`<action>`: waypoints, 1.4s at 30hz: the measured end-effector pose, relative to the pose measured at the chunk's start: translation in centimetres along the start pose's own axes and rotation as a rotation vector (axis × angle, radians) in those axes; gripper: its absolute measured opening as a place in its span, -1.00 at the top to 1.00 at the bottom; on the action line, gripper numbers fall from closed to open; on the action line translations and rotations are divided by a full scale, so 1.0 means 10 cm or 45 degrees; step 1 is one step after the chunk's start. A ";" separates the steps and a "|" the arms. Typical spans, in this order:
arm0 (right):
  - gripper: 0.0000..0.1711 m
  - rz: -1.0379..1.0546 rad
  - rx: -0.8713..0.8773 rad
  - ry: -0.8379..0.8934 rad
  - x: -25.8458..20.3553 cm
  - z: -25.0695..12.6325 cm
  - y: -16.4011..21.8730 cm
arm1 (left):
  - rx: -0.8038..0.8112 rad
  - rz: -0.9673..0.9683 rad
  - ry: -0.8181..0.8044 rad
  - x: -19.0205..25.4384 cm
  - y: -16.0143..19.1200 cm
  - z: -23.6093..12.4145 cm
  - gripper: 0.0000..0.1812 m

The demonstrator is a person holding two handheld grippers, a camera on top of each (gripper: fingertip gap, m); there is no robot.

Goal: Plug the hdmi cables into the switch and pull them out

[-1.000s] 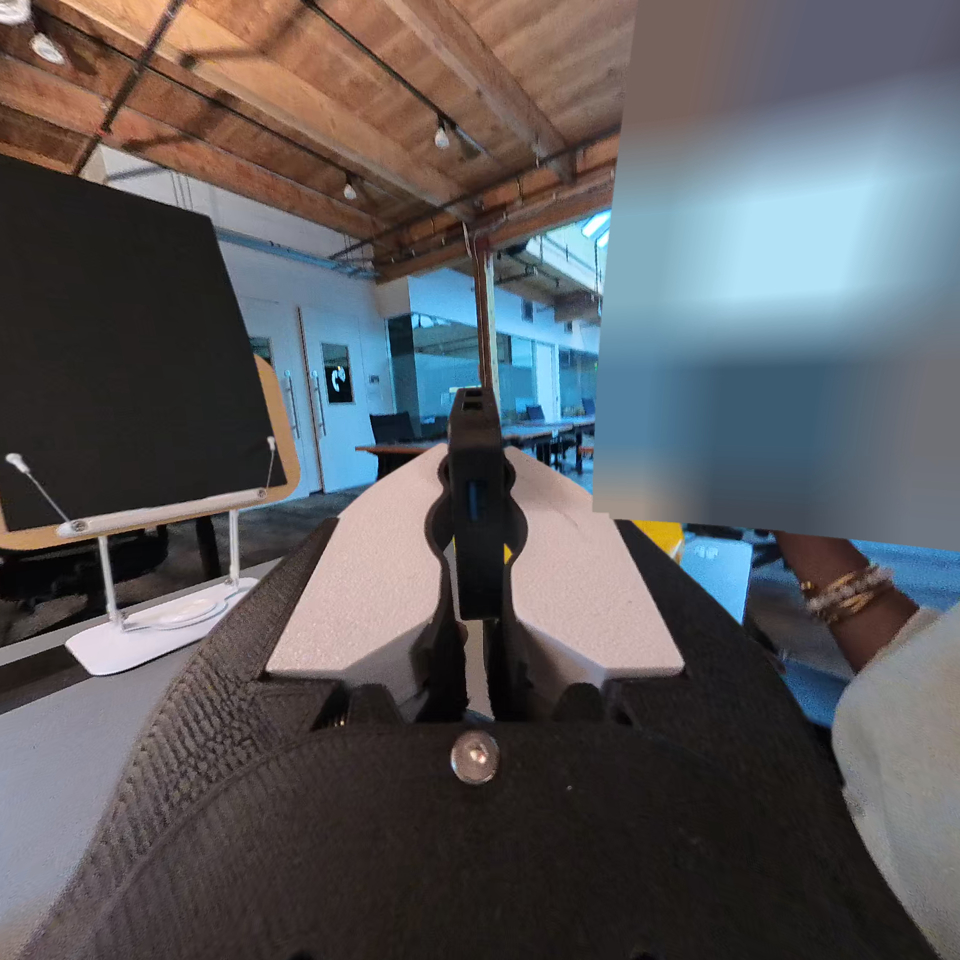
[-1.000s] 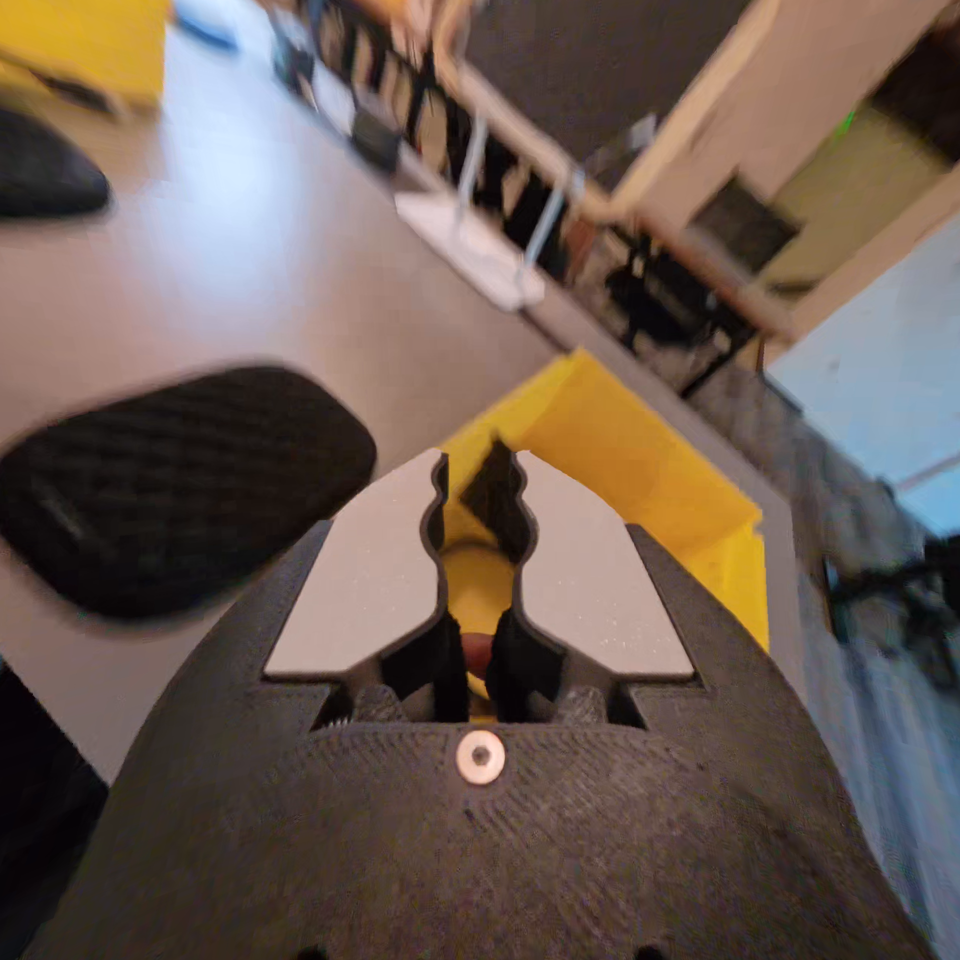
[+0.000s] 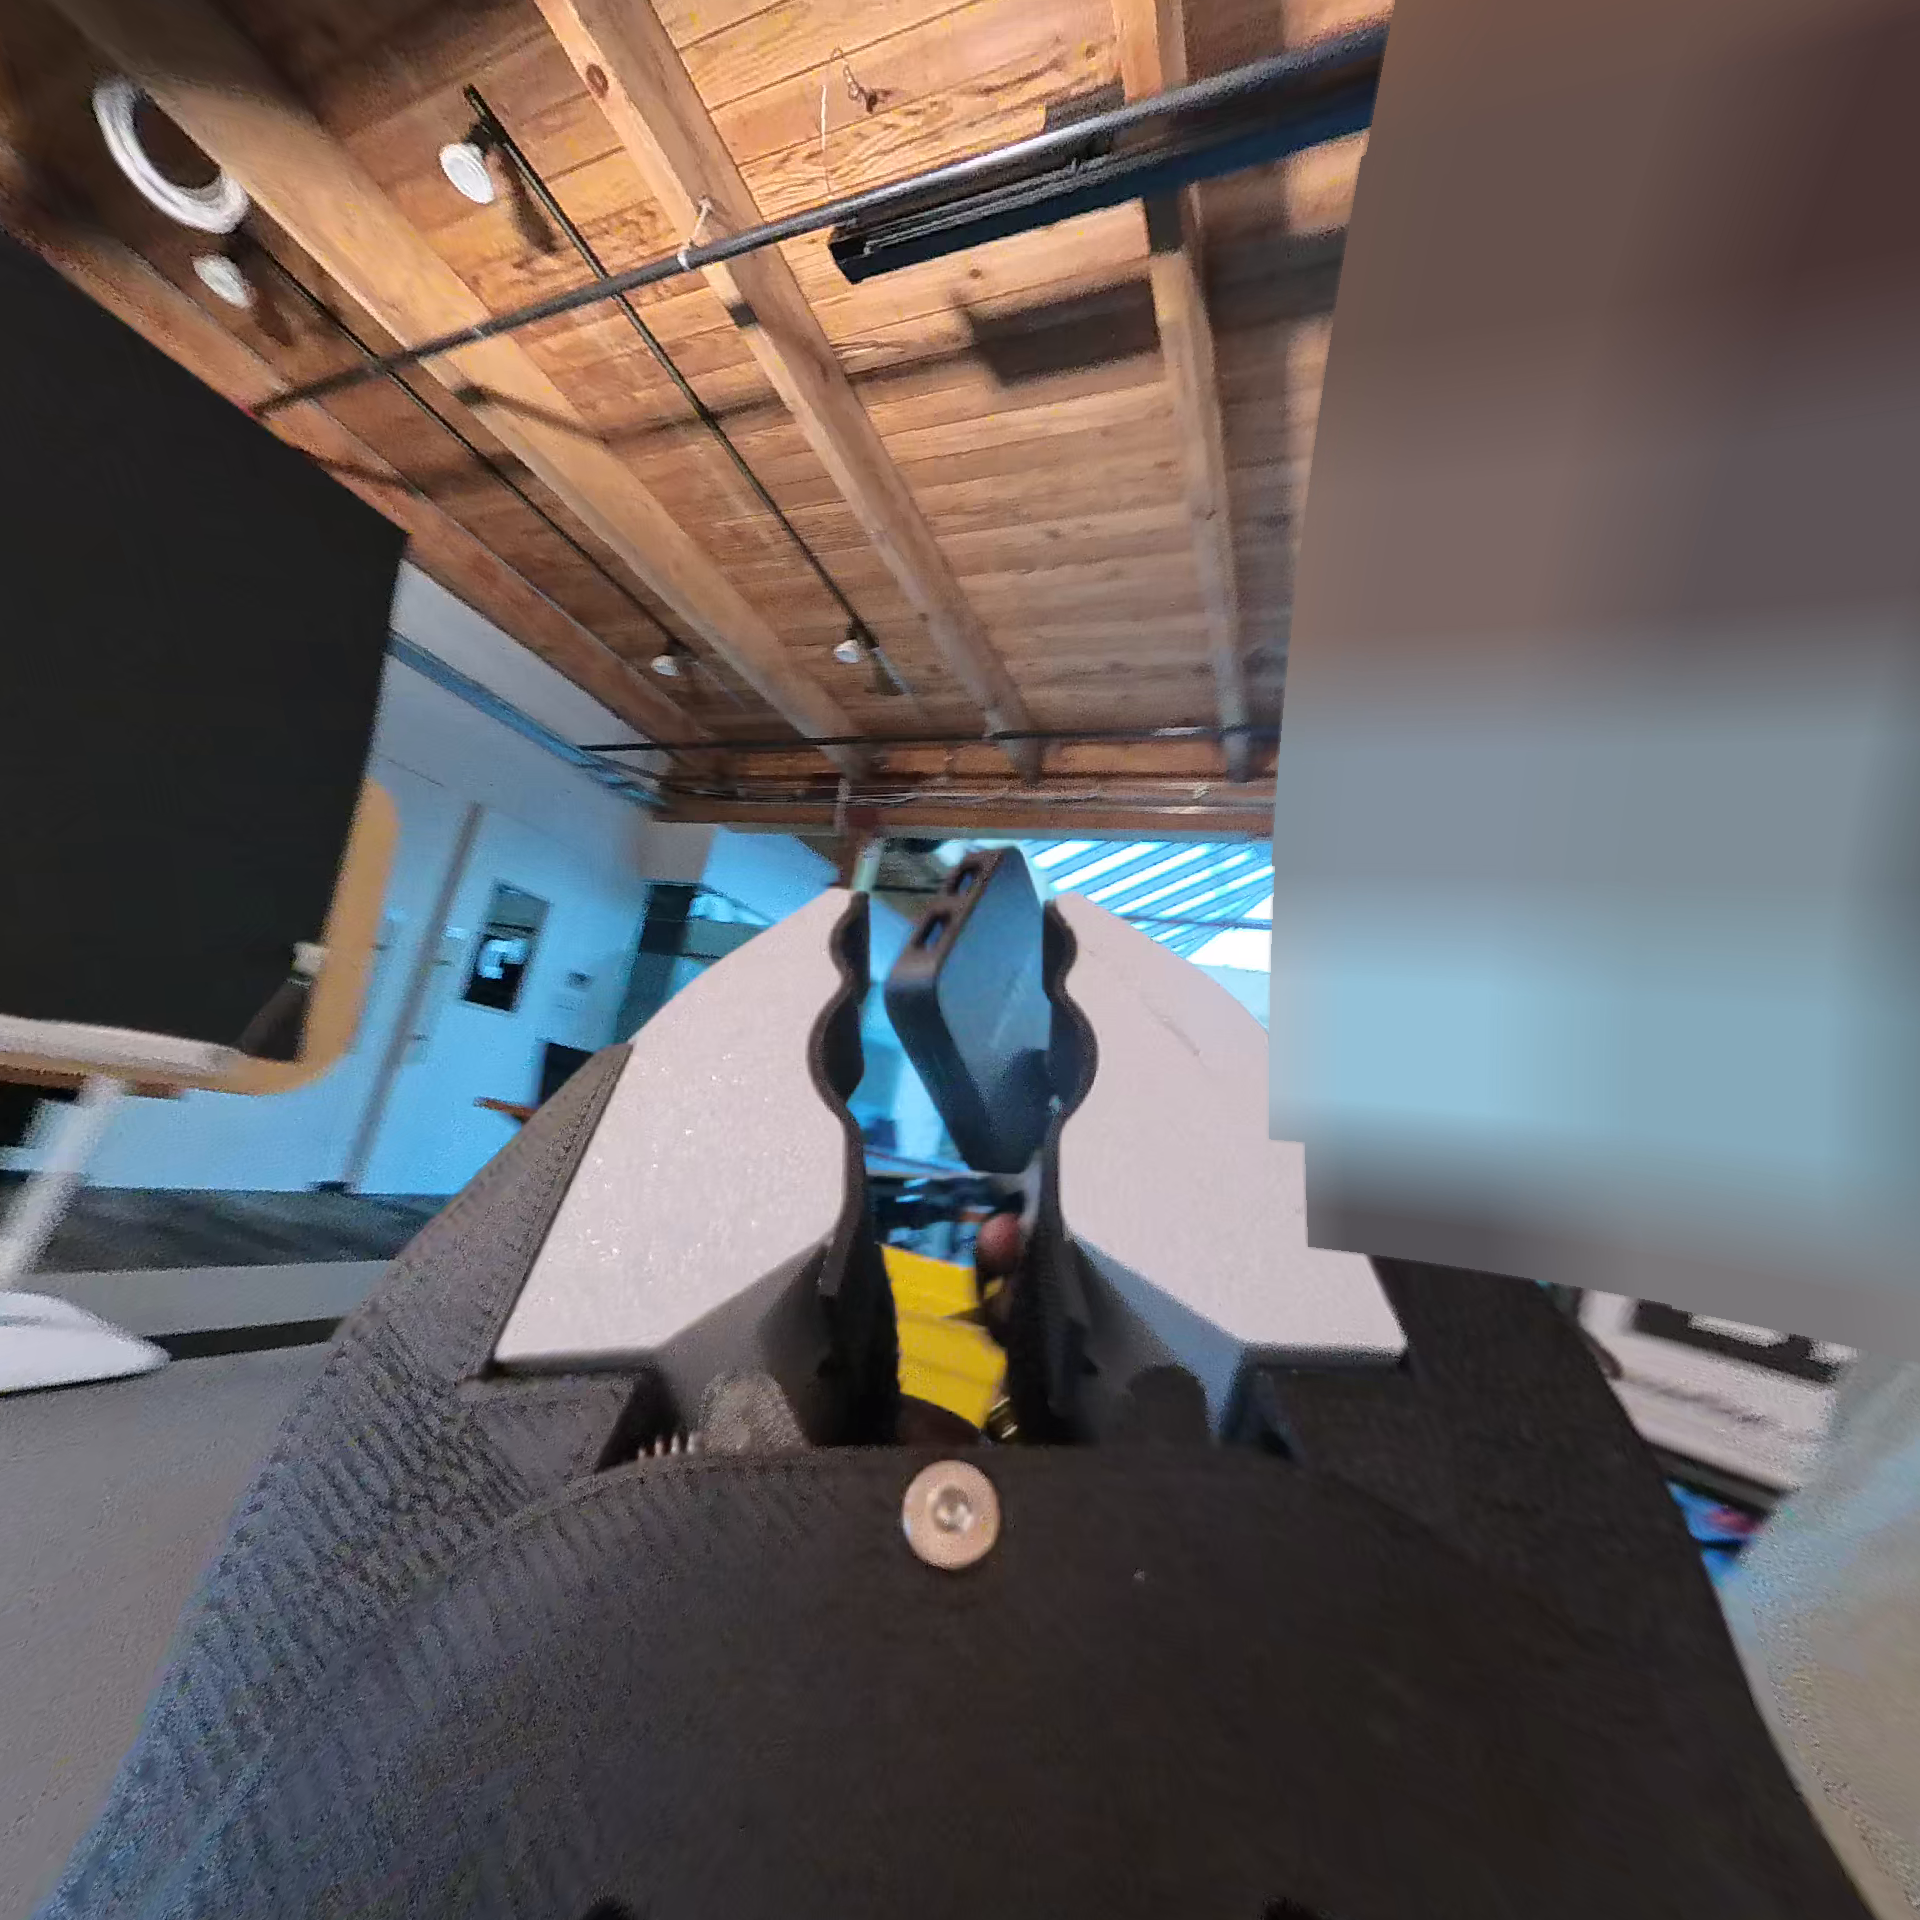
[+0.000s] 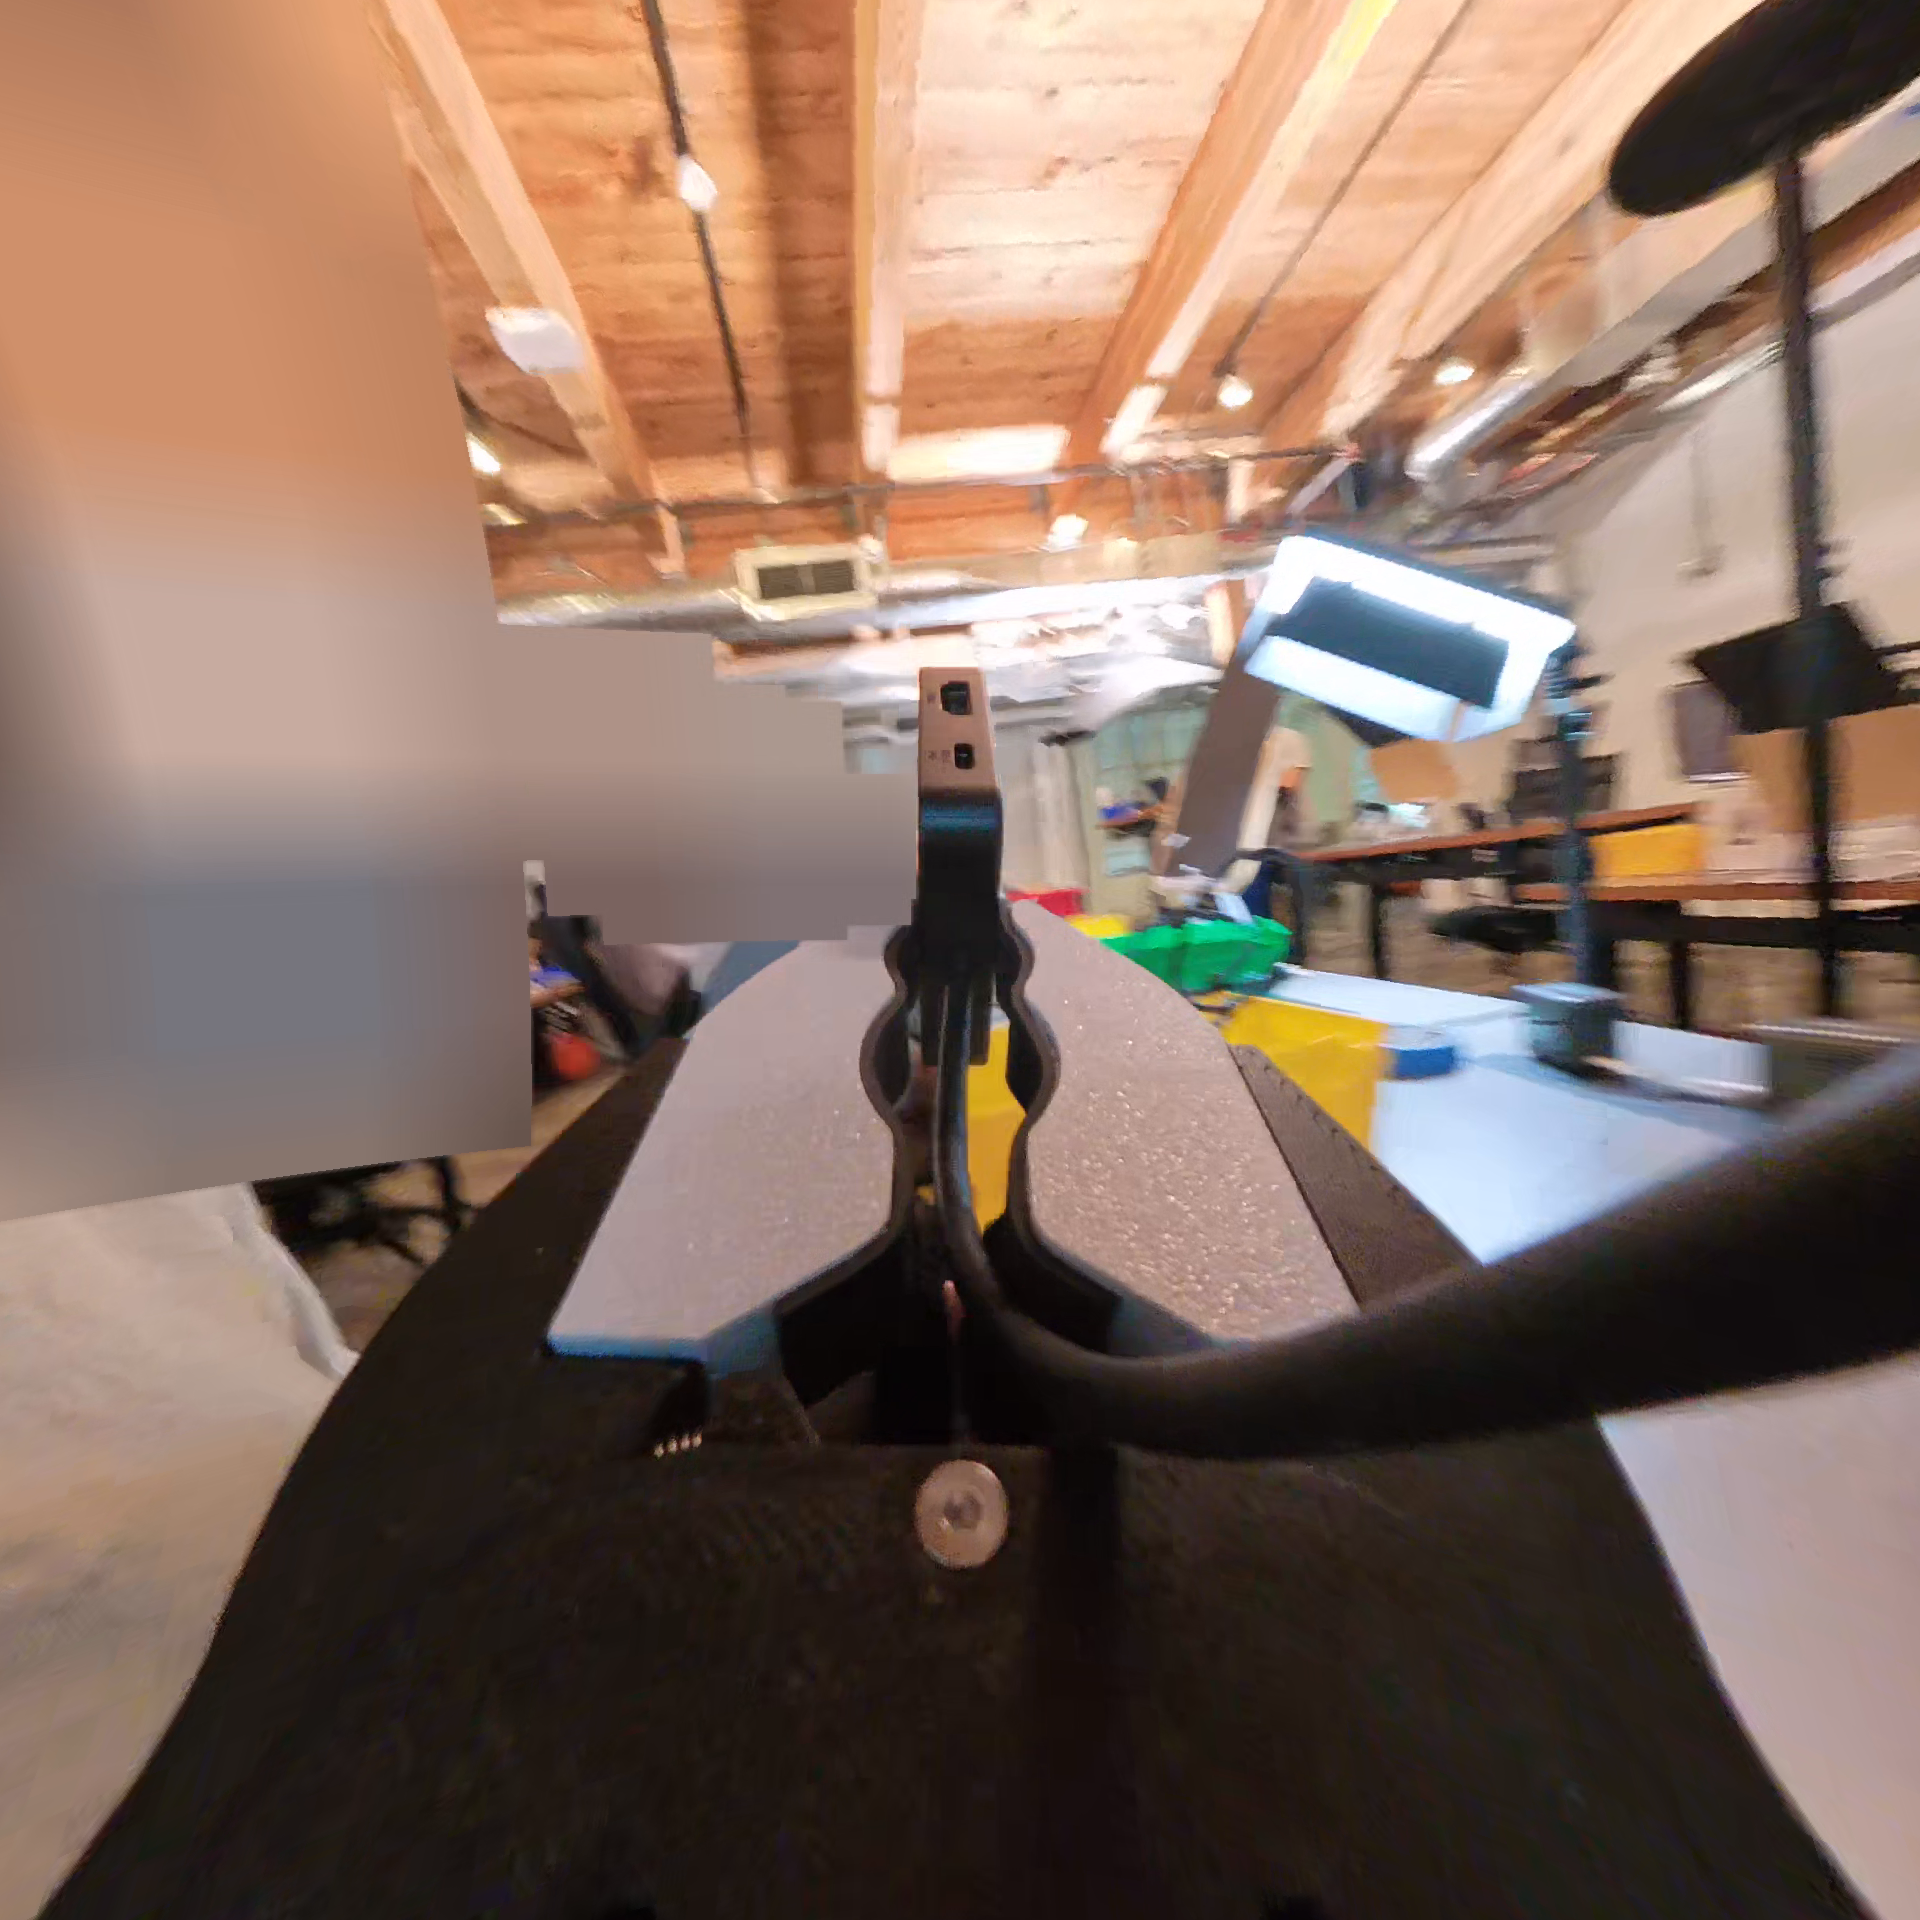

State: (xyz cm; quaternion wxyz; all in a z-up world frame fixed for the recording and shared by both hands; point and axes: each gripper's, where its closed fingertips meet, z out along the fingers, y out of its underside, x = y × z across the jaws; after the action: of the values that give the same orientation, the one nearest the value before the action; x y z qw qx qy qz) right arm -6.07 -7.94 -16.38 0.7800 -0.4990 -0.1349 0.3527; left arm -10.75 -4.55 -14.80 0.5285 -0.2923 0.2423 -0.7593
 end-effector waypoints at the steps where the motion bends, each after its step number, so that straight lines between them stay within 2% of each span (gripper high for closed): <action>1: 0.84 -0.092 -0.059 0.072 0.10 -0.12 -0.08 | -0.028 0.088 -0.032 -0.04 -0.03 -0.01 0.66; 4: 0.84 -0.427 -0.357 0.367 0.48 -0.61 -0.33 | -0.159 0.338 -0.126 -0.17 -0.12 -0.05 0.67; 6: 0.85 -0.595 -0.690 0.658 0.87 -1.13 -0.48 | -0.238 0.465 -0.188 -0.25 -0.20 -0.09 0.68; 8: 0.83 -0.703 -0.904 0.967 1.20 -1.69 -0.75 | -0.261 0.549 -0.233 -0.30 -0.33 -0.13 0.68; 10: 0.85 -0.735 -1.034 1.185 1.42 -2.13 -1.02 | -0.230 0.600 -0.258 -0.31 -0.47 -0.17 0.70; 14: 0.84 -0.696 -1.536 1.442 1.87 -2.89 -1.15 | -0.161 0.637 -0.291 -0.32 -0.68 -0.23 0.71; 17: 0.83 -0.788 -1.896 1.526 2.19 -3.24 -1.14 | -0.146 0.658 -0.316 -0.35 -0.76 -0.26 0.71; 20: 0.84 -0.782 -2.234 1.490 2.40 -3.47 -1.00 | -0.145 0.680 -0.324 -0.35 -0.80 -0.27 0.71; 25: 0.82 -0.667 -2.606 1.447 2.52 -3.76 -0.84 | -0.144 0.718 -0.330 -0.34 -0.84 -0.28 0.71; 29: 0.76 -0.649 -2.700 1.427 2.60 -3.74 -0.80 | -0.128 0.702 -0.333 -0.34 -0.88 -0.30 0.71; 34: 0.67 -0.620 -2.675 1.373 2.64 -3.64 -0.73 | -0.123 0.718 -0.339 -0.34 -0.92 -0.31 0.72; 38: 0.63 -0.644 -2.572 1.389 2.60 -3.56 -0.80 | -0.116 0.732 -0.347 -0.34 -0.95 -0.33 0.72; 42: 0.59 -0.762 -2.373 1.340 2.58 -3.28 -0.87 | -0.102 0.729 -0.355 -0.35 -0.99 -0.35 0.72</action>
State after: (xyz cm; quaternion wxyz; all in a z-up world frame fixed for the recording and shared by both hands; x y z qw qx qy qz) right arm 34.42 -14.92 -27.66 0.1133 -0.9247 -0.1144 -0.3450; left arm -18.78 2.15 -11.23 0.7368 -0.3340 0.2697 -0.5224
